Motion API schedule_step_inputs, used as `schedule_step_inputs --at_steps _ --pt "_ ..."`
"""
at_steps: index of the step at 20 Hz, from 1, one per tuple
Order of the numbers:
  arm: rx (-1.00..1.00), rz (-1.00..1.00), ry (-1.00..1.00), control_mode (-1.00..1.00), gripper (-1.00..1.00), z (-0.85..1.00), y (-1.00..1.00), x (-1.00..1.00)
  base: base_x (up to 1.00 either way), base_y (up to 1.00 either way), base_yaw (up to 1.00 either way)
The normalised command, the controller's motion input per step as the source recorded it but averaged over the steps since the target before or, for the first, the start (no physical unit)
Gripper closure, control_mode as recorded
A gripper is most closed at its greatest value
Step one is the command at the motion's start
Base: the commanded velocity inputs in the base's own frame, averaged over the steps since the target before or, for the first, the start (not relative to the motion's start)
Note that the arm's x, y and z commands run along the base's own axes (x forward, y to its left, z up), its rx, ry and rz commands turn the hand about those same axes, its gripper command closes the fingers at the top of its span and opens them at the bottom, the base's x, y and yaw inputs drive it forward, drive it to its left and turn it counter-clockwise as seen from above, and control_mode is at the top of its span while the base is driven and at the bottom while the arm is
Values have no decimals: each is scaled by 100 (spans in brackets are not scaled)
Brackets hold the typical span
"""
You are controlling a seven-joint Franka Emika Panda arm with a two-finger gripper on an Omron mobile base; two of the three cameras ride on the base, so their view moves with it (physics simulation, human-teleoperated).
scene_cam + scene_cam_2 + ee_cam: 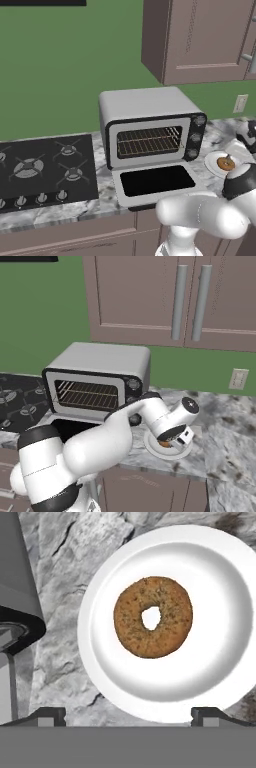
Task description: Pick up the bagel from the plate, place it on the toaster oven rack, close the door, and set the timer.
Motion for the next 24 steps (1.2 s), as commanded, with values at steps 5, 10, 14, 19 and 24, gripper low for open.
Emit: schedule_step_inputs --at_steps 5,10,14,19,24 --pt "4 0 0 -100 -100 -29 -15 16 0 0 0" --pt "5 0 0 -100 -100 -15 -10 13 0 0 0" --pt "8 3 0 -100 -100 -2 -3 18 0 0 0" --pt "6 3 0 -100 -100 -11 -6 15 0 0 0" --pt "5 3 0 -100 -100 -14 -2 14 0 0 0"
